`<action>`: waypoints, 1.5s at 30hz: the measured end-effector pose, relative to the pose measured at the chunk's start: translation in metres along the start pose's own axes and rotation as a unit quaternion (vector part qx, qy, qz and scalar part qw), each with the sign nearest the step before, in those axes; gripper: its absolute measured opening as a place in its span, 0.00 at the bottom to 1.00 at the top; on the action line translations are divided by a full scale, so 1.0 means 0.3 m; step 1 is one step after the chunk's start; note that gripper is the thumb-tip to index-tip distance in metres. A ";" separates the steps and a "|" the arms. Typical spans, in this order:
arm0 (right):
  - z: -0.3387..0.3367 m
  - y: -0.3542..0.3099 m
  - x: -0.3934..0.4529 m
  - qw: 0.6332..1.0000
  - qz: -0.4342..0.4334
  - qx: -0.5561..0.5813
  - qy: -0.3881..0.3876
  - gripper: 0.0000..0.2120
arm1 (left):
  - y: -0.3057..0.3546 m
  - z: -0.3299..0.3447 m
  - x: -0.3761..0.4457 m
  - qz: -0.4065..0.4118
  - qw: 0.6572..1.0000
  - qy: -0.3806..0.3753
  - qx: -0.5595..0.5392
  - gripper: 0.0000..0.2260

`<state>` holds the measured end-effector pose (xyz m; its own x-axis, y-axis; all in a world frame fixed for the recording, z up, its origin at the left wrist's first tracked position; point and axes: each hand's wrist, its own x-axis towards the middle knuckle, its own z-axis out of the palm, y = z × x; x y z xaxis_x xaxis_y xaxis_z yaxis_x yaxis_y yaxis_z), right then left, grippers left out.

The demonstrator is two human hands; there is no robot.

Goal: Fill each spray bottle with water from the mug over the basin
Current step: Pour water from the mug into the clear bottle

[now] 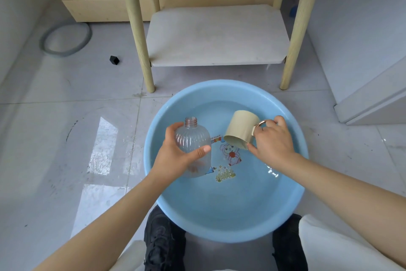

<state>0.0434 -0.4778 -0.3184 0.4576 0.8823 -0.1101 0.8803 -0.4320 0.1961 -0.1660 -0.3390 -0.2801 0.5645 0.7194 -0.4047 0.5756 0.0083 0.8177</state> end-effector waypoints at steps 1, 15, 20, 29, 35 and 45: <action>-0.002 -0.006 -0.003 1.000 -0.009 -0.003 -0.013 0.20 | -0.003 0.001 0.001 -0.002 1.000 0.000 0.006 0.42; -0.089 0.004 0.027 0.918 0.155 0.321 -0.172 0.26 | -0.018 0.021 0.008 0.011 0.998 0.013 0.056 0.42; -0.131 0.042 0.006 0.824 0.221 0.502 -0.146 0.22 | -0.012 0.032 0.009 0.037 0.997 0.002 0.071 0.46; -0.239 0.026 -0.043 0.820 0.198 0.537 -0.017 0.26 | 0.017 0.085 -0.003 0.079 0.992 -0.034 0.092 0.43; -0.266 -0.010 -0.046 0.850 0.157 0.496 0.086 0.28 | 0.023 0.098 -0.013 0.087 0.991 -0.035 0.090 0.44; -0.245 -0.023 -0.045 0.892 0.098 0.390 0.205 0.22 | 0.027 0.103 -0.008 0.092 0.993 -0.056 0.046 0.48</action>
<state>0.0219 -0.4729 -0.2468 0.6692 0.7000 0.2493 0.6806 -0.4426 -0.5839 -0.1444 -0.3621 -0.2852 0.7245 0.6209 -0.2992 0.5056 -0.1838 0.8430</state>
